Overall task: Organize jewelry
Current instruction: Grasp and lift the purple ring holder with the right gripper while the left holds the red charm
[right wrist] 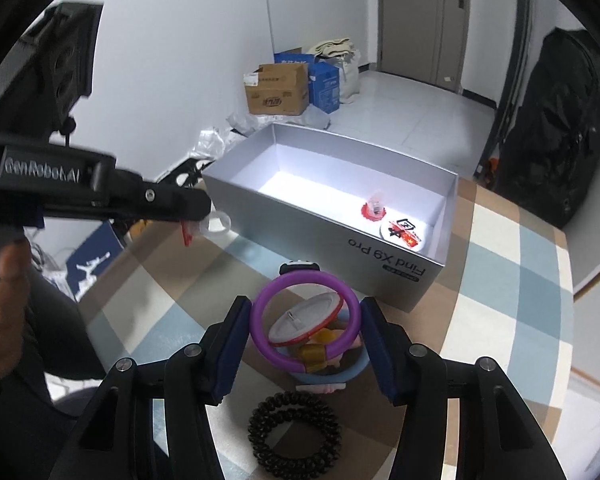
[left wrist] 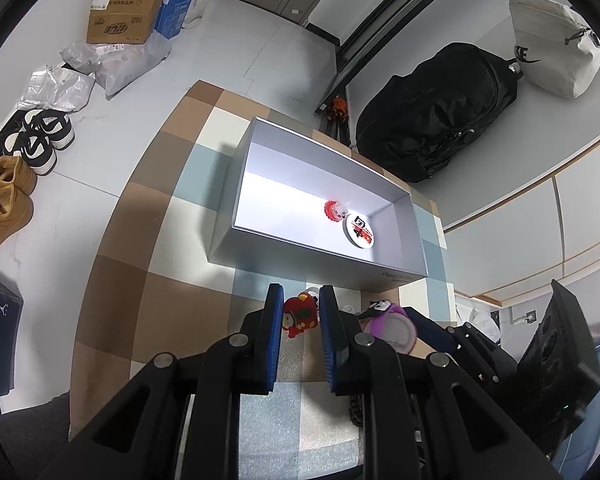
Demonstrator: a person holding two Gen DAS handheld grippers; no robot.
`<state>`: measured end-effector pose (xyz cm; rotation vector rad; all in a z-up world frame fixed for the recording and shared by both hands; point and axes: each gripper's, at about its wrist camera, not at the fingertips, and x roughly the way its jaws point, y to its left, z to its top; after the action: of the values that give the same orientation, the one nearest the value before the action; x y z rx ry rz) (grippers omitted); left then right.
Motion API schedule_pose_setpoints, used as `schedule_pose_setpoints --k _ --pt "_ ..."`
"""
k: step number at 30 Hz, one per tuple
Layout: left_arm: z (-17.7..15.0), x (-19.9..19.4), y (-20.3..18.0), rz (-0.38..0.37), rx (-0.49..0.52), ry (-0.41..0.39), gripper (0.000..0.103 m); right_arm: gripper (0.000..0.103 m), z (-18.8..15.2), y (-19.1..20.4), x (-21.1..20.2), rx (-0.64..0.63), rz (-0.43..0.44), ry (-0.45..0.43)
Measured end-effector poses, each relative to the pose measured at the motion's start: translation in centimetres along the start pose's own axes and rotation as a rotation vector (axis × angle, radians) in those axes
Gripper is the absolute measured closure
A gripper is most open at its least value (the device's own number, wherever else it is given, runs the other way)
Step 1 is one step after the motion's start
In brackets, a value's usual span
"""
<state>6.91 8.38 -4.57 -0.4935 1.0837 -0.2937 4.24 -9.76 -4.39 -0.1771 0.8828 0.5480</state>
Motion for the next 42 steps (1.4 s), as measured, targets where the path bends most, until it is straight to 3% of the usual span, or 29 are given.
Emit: schedule_pose_setpoints --k 6,10,16,19,23,25,26,28,32,36,42 --pt "0.1 0.6 -0.6 0.004 0.006 0.013 0.09 0.049 0.0 -1.8 0.1 0.161 0.125 0.024" --pt "0.2 1.0 -1.1 0.001 0.017 0.019 0.09 0.048 -0.2 -2.4 0.9 0.147 0.058 0.075" --pt "0.3 1.4 -1.7 -0.002 0.025 0.028 0.09 0.049 -0.5 -5.0 -0.3 0.271 0.124 0.028" --pt "0.3 1.5 -1.9 -0.001 0.03 0.03 0.09 0.048 -0.4 -6.9 -1.6 0.383 0.236 -0.053" --pt "0.4 1.6 -2.2 -0.003 0.034 0.032 0.09 0.048 -0.3 -7.5 -1.8 0.41 0.267 -0.063" --pt "0.4 1.7 -2.4 -0.004 0.036 0.032 0.09 0.048 -0.3 -7.3 -1.9 0.39 0.228 -0.062" --pt "0.4 1.7 -2.4 -0.005 0.037 0.034 0.09 0.049 -0.2 -6.5 -1.2 0.322 0.151 -0.008" --pt "0.4 1.9 -2.6 -0.005 0.04 0.039 0.09 0.049 -0.7 -5.7 0.0 0.261 0.078 0.071" --pt "0.4 2.2 -3.0 -0.008 0.042 0.049 0.09 0.048 -1.2 -5.9 0.3 0.213 -0.027 0.107" --pt "0.4 2.4 -3.2 -0.005 0.049 0.056 0.09 0.048 -2.0 -7.7 -0.4 0.308 0.0 0.092" --pt "0.4 2.5 -3.3 -0.003 0.046 0.059 0.09 0.046 -3.4 -11.0 -0.8 0.528 0.143 0.072"
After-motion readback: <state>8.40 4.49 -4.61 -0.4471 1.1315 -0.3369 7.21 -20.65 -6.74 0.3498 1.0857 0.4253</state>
